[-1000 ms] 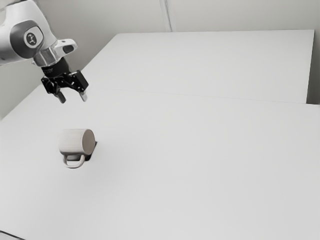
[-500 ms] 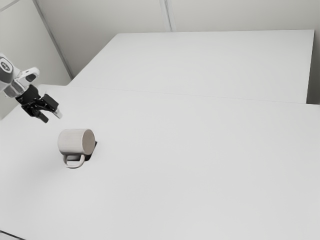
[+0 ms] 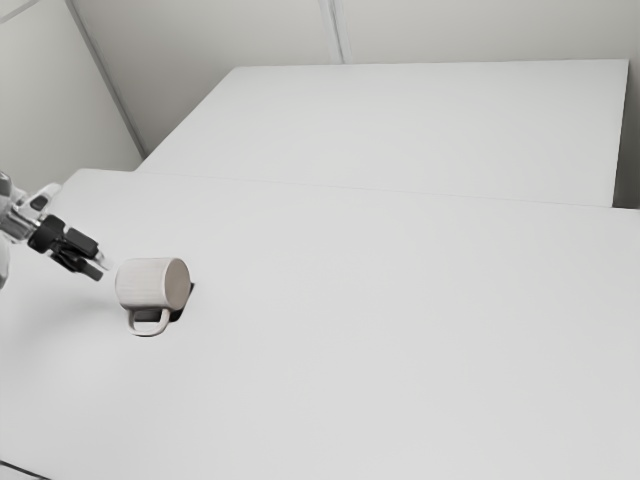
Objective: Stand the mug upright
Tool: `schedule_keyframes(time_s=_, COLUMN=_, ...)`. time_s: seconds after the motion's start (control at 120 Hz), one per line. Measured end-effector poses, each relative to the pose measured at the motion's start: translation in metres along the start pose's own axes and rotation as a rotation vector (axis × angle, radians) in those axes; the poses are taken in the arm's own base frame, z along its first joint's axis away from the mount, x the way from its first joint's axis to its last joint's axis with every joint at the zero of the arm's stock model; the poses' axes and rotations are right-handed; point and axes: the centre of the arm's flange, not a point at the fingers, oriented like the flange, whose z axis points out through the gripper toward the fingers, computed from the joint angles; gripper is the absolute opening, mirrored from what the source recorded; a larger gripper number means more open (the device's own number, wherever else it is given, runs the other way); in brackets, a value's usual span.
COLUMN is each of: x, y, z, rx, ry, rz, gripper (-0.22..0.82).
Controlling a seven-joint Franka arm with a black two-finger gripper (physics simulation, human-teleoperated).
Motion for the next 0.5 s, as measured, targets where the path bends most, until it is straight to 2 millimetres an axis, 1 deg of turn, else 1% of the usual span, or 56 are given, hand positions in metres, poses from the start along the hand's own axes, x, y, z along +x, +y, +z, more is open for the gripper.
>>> schedule_keyframes(time_s=0.05, x=0.000, y=-0.002, z=0.004, rx=-0.031, ry=0.009, rz=0.023, gripper=0.60)
schedule_keyframes(time_s=0.2, x=0.001, y=0.000, z=0.013, rx=-0.128, ry=0.058, rz=0.067, gripper=0.60)
schedule_keyframes(time_s=0.383, x=-0.014, y=-0.021, z=0.031, rx=-0.253, ry=0.119, rz=0.028, gripper=0.60)
schedule_keyframes(time_s=0.5, x=-0.009, y=-0.015, z=0.043, rx=-0.318, ry=0.144, rz=0.037, gripper=0.60)
